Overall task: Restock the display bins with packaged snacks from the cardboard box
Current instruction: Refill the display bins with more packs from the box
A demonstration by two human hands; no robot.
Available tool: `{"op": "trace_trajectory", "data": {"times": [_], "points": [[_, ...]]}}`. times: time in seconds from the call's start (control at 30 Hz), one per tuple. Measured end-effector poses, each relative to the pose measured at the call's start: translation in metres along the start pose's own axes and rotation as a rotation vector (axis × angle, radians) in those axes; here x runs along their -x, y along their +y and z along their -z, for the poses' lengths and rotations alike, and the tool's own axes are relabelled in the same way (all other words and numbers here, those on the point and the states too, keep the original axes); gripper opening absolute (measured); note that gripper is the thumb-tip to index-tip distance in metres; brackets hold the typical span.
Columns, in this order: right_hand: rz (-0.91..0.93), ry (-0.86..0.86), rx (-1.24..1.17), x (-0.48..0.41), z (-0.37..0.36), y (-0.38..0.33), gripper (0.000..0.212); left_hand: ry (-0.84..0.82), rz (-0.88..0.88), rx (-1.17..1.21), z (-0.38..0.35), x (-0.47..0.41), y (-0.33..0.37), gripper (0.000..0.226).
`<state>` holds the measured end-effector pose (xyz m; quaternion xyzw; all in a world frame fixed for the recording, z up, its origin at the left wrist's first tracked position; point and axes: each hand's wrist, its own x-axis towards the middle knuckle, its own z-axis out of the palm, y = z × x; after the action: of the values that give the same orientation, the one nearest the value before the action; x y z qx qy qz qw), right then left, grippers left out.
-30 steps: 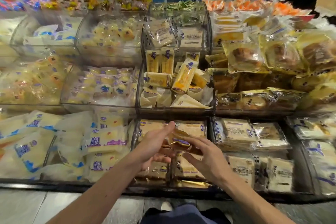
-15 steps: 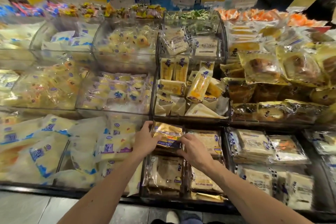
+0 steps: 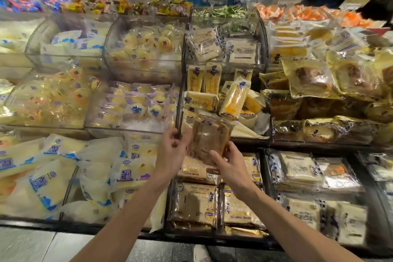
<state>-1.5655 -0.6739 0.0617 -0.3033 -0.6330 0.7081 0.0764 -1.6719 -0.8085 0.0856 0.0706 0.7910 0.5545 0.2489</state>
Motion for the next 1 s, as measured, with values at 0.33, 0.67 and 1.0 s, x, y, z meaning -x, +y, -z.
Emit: {"op": "trace_trajectory", "data": {"times": [0.33, 0.67, 1.0], "points": [[-0.234, 0.053, -0.150, 0.010, 0.026, 0.020, 0.055, -0.430, 0.188, 0.009, 0.026, -0.006, -0.010, 0.031], [0.021, 0.028, 0.965, -0.028, 0.007, 0.040, 0.040, -0.171, 0.003, -0.718, 0.004, -0.069, -0.039, 0.054], [0.016, -0.057, 0.989, -0.031, 0.011, 0.040, 0.045, 0.020, -0.288, -1.174, -0.005, -0.056, -0.053, 0.048]]}}
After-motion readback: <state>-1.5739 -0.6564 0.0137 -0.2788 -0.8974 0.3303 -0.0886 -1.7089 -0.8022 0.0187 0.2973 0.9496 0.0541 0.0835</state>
